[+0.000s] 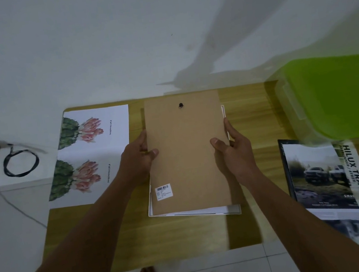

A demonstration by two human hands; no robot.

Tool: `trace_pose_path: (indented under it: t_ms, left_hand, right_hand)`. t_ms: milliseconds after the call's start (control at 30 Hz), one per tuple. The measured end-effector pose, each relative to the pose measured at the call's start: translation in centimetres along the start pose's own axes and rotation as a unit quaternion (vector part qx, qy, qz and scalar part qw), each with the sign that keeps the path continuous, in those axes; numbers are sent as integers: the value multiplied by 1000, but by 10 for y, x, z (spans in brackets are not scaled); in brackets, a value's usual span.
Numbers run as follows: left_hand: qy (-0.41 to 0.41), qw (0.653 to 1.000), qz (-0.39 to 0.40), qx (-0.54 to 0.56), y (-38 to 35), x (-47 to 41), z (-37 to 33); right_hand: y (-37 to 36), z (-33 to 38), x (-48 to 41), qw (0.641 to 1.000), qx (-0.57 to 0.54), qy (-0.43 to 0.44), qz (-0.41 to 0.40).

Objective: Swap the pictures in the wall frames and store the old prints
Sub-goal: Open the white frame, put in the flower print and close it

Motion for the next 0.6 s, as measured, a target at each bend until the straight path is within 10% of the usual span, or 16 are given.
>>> trace_pose_path:
  t_ms: [600]
  left_hand:
    - [-14,999,-13,-38,10,9,-18]
  right_hand:
    - [14,12,10,996,77,16,40]
Point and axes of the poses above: each hand's wrist, its own x-axis away from the middle knuckle, its own y-axis out of the back of the hand, z = x × y, the point moved 7 cm from there along -x, towards the middle knuckle, and after that the axes turned 13 degrees about x, right-handed, at the moved point
